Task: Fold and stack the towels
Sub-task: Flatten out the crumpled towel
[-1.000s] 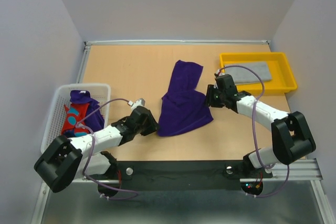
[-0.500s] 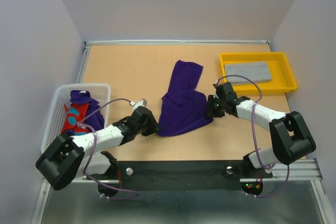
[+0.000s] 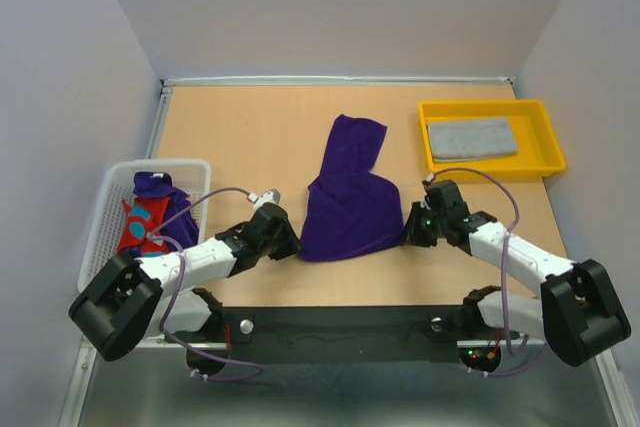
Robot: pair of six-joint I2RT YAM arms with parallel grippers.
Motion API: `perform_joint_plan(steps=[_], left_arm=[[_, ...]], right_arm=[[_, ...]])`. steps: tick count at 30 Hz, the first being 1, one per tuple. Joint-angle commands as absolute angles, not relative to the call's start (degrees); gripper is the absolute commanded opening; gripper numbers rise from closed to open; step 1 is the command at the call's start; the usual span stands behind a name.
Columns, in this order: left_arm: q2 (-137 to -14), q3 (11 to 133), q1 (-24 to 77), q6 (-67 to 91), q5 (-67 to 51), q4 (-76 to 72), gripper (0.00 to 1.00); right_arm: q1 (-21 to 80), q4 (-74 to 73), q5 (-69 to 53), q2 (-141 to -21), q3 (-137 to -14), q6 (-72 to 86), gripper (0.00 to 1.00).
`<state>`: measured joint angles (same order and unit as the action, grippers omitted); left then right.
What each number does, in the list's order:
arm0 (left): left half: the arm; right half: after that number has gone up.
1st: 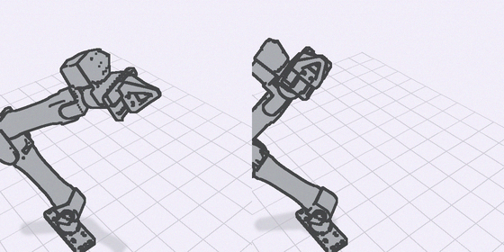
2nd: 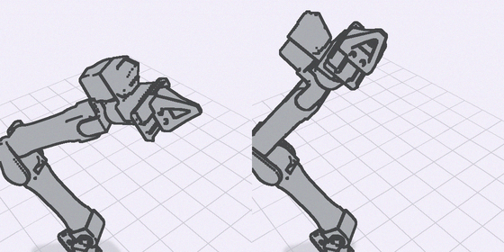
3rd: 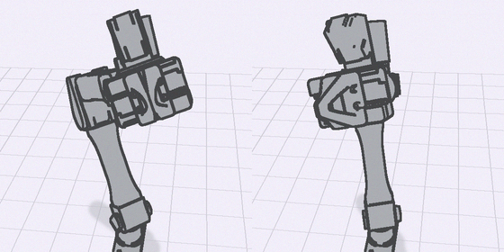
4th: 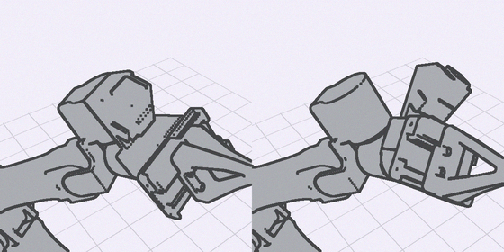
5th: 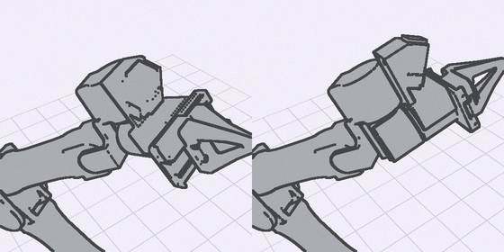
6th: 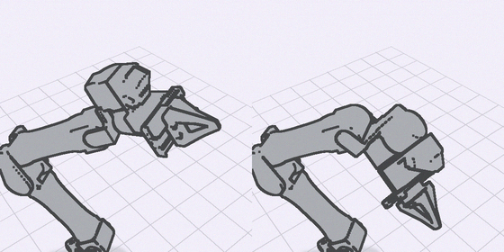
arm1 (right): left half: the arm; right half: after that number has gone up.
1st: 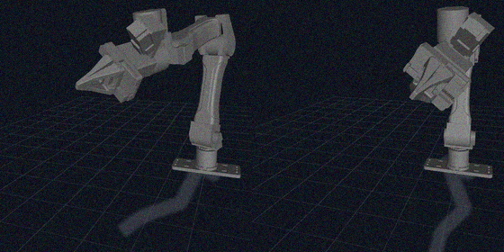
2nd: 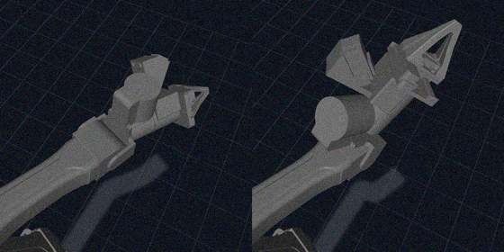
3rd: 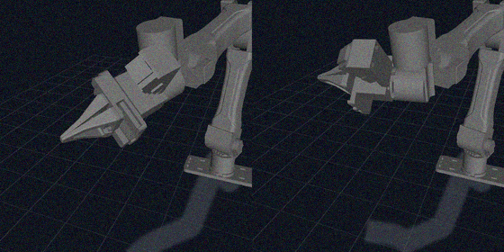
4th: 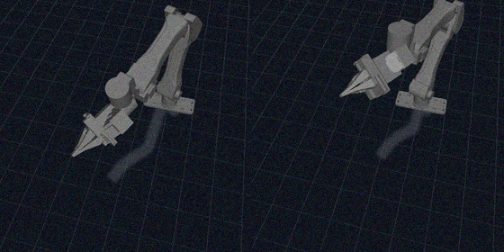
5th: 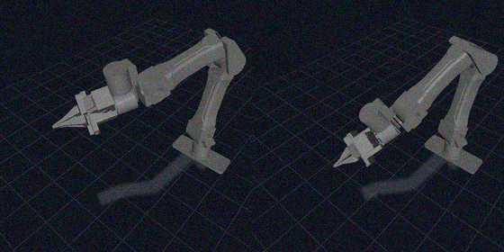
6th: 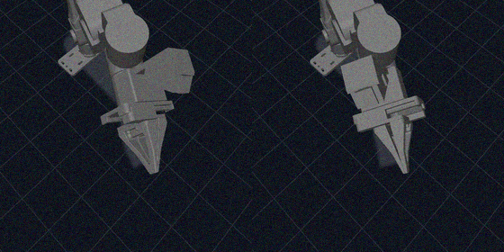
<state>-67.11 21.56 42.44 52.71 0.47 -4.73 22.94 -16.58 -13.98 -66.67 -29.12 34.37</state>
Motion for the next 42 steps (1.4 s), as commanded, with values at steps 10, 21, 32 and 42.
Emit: perform_joint_plan(steps=[10,21,32,42], left_arm=[[-67.3,23.9,42.5,52.0,3.6,-3.0,0.1],[-66.1,23.8,39.8,49.6,5.3,-0.4,0.05],[-66.3,24.3,35.9,46.6,4.9,-0.1,0.05],[-61.4,22.8,35.8,47.0,1.7,-0.4,0.04]], right_arm=[[23.1,-19.2,-11.0,-47.0,-16.0,51.1,0.33],[23.0,-23.1,-9.5,-42.1,-15.0,53.4,0.4],[23.0,-23.5,-8.0,-44.6,-15.2,52.7,0.4],[23.2,-23.8,-13.6,-50.5,-18.3,52.5,0.62]])
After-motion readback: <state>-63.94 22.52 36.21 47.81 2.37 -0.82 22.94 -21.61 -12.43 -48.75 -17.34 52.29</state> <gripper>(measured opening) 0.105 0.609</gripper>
